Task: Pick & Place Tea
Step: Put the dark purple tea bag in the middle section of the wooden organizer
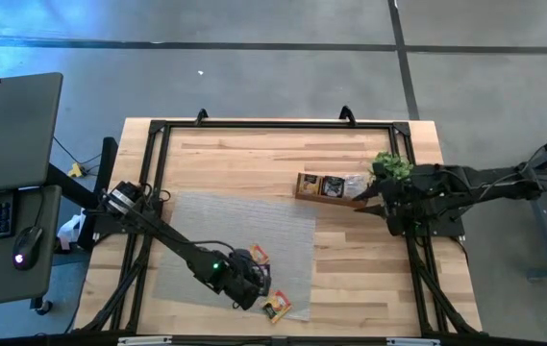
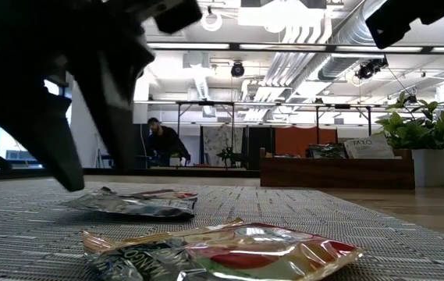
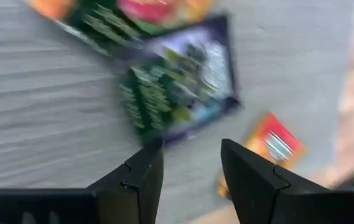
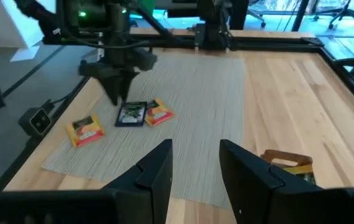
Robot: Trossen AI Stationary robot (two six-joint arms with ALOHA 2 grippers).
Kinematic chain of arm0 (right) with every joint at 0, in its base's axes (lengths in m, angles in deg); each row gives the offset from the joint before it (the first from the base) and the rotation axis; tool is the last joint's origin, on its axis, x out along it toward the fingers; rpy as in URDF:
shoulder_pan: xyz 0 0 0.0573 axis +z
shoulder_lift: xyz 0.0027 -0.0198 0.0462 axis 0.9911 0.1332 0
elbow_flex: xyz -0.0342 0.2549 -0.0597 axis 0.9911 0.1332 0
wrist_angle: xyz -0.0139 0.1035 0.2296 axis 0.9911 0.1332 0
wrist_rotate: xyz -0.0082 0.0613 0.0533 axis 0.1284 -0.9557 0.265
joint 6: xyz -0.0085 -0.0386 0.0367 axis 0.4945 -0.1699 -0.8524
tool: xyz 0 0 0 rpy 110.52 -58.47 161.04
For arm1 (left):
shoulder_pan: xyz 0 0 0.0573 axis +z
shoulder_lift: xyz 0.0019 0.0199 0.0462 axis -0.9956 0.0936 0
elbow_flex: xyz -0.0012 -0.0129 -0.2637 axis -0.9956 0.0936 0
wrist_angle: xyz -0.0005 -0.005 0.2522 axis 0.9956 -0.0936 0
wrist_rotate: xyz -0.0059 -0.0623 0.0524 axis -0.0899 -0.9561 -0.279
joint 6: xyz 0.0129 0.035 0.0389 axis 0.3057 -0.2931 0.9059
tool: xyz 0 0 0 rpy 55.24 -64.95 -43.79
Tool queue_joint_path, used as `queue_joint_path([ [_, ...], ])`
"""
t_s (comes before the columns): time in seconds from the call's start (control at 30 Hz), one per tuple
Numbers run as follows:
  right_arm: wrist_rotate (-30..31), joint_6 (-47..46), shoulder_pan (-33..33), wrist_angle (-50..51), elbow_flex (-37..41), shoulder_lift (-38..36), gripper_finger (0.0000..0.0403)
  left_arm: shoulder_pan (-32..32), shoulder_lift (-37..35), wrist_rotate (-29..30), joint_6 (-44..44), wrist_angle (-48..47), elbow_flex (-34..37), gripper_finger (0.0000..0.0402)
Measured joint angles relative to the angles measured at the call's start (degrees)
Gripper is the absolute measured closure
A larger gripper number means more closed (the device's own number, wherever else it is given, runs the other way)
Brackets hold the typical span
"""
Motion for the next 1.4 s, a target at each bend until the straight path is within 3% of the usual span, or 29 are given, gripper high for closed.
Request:
queue_joint_path([
  [0.27,-6.2,-1.8,0.0,2.2,0.0,1.8,0.0275,-0.3,0.0,1.8,-1.7,-4.2,-1.1,0.0244],
  [0.57,-5.2,-3.5,0.0,5.2,0.0,3.0,0.0275,0.0,0.9,1.5,-1.3,-5.0,-1.5,0.0244],
  [0.8,-5.2,-3.5,0.0,5.0,0.0,3.0,0.0275,0.6,0.9,1.9,4.1,-5.4,-1.5,0.0244],
  [1.0,-5.2,-3.5,0.0,5.0,0.0,3.0,0.0275,3.2,0.9,-0.2,7.0,-7.1,-1.5,0.0244],
  [1.17,-5.2,-3.5,0.0,5.0,0.0,3.0,0.0275,4.7,0.9,-6.1,6.6,-6.6,-1.5,0.0244],
  [1.4,-4.1,-2.7,0.0,5.0,0.0,3.0,0.0275,4.5,0.9,-7.1,5.2,-6.0,-1.5,0.0244],
])
